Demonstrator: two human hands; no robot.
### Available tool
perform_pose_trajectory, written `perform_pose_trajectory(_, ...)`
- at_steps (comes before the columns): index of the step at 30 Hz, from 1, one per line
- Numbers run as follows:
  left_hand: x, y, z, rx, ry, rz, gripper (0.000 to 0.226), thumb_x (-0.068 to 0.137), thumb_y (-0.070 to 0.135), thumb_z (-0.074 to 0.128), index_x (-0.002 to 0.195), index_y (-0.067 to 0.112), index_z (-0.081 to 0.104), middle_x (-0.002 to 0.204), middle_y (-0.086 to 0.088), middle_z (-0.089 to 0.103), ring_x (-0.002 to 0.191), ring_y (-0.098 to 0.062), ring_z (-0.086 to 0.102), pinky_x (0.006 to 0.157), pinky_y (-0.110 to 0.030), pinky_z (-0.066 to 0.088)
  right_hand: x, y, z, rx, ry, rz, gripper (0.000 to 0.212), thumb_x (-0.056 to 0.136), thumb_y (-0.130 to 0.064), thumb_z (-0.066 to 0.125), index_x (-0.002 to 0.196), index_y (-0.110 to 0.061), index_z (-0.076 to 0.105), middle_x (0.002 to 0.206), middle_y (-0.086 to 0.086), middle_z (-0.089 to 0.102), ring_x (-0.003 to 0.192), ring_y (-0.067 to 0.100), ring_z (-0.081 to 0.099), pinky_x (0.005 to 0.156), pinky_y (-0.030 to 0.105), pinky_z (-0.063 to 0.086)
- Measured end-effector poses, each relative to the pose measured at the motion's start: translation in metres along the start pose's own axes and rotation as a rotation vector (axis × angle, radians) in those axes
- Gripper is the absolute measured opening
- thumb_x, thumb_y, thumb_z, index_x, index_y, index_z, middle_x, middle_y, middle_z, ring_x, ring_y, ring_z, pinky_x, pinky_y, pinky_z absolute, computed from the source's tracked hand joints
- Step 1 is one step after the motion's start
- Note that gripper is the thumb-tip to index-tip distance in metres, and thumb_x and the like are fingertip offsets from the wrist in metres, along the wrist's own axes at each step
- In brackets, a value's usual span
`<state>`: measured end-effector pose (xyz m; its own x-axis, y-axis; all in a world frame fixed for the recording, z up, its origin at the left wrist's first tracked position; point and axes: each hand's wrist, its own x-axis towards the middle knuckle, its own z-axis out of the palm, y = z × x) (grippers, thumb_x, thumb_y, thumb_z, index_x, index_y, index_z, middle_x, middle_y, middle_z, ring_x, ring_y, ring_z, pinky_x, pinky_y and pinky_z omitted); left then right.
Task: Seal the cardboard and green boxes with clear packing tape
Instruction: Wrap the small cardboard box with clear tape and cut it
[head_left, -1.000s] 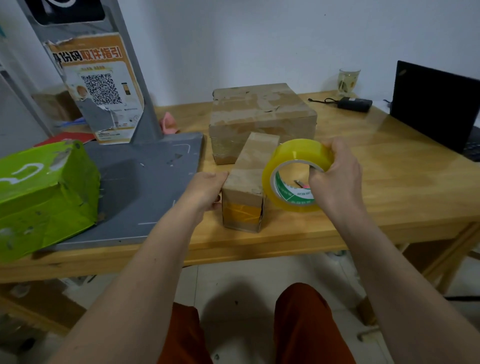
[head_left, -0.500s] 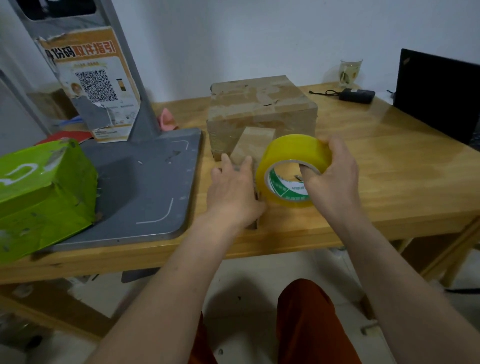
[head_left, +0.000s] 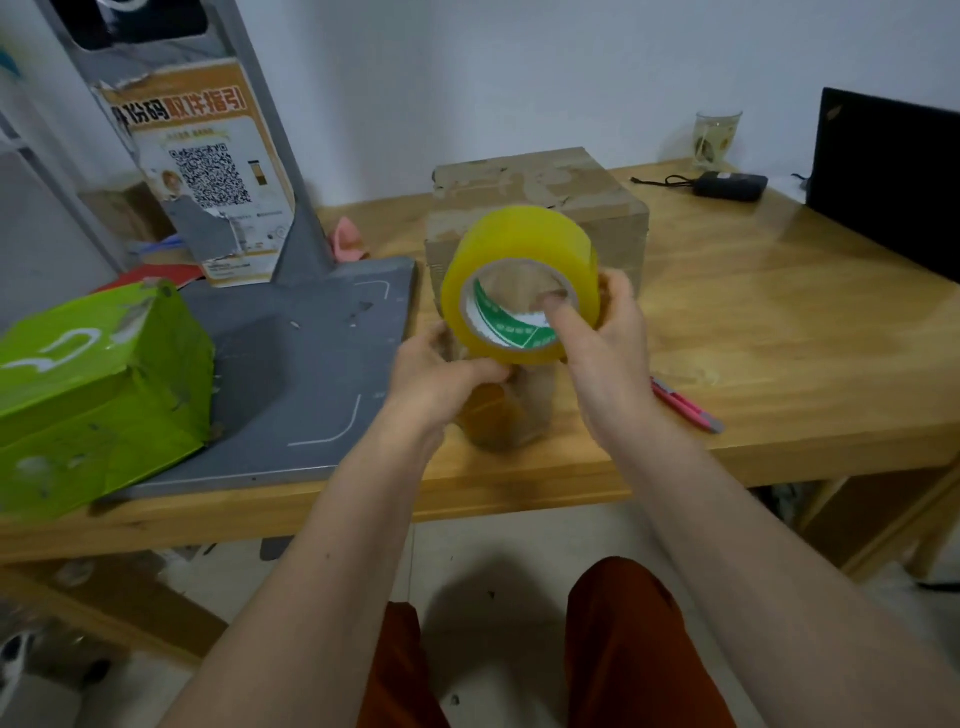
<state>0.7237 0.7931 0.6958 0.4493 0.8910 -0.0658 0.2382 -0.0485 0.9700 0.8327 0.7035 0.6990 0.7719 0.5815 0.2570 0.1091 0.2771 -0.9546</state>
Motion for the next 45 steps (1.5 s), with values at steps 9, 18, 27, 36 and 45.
perform_pose_trajectory(9, -0.006, -0.025, -0.009, -0.456, -0.14, -0.331, 0.037, 0.075, 0.01, 0.077, 0.11, 0.01, 0.067, 0.091, -0.003, 0.073, 0.095, -0.019, 0.064, 0.076, -0.034, 0.049, 0.008, -0.004, 0.036, -0.473, -0.222, -0.086, 0.025, 0.094, -0.015, 0.055, 0.117, -0.013, 0.044, 0.086, -0.012, 0.042, 0.078, 0.004, 0.047, 0.071, 0.027, 0.04)
perform_pose_trajectory(18, 0.0, -0.016, -0.005, -0.587, -0.145, -0.352, 0.1, 0.075, -0.011, 0.071, 0.153, 0.029, 0.025, 0.141, -0.013, 0.052, 0.109, -0.027, 0.056, 0.095, -0.05, 0.039, 0.006, -0.024, -0.005, -0.699, -0.099, -0.137, 0.059, 0.094, -0.011, 0.053, 0.148, -0.018, 0.028, 0.135, 0.005, 0.048, 0.123, 0.022, 0.047, 0.1, 0.039, 0.042)
perform_pose_trajectory(27, 0.004, -0.028, -0.014, -0.616, -0.172, -0.344, 0.084, 0.055, 0.006, 0.084, 0.135, 0.014, 0.057, 0.122, -0.013, 0.067, 0.112, -0.03, 0.064, 0.081, -0.043, 0.057, -0.014, -0.022, -0.035, -0.739, -0.108, -0.125, 0.057, 0.089, -0.023, 0.058, 0.141, -0.026, 0.033, 0.132, 0.004, 0.047, 0.115, 0.027, 0.05, 0.094, 0.047, 0.045)
perform_pose_trajectory(36, 0.005, -0.024, -0.015, -0.568, -0.152, -0.428, 0.061, 0.078, 0.058, 0.065, 0.129, 0.024, 0.061, 0.127, -0.007, 0.064, 0.118, -0.03, 0.057, 0.102, -0.052, 0.042, -0.024, 0.005, -0.027, -0.344, 0.036, 0.024, 0.059, 0.083, -0.006, 0.069, 0.133, -0.021, 0.043, 0.118, 0.004, 0.06, 0.103, 0.013, 0.059, 0.068, 0.006, 0.046)
perform_pose_trajectory(45, 0.023, 0.006, -0.021, 0.069, -0.224, -0.372, 0.078, 0.079, 0.072, 0.059, 0.141, 0.027, 0.044, 0.143, -0.006, 0.048, 0.131, -0.032, 0.046, 0.103, -0.053, 0.043, -0.019, -0.003, -0.028, -0.437, -0.02, -0.009, 0.025, 0.093, -0.006, 0.057, 0.116, -0.012, 0.048, 0.097, 0.0, 0.057, 0.081, 0.005, 0.053, 0.055, 0.008, 0.039)
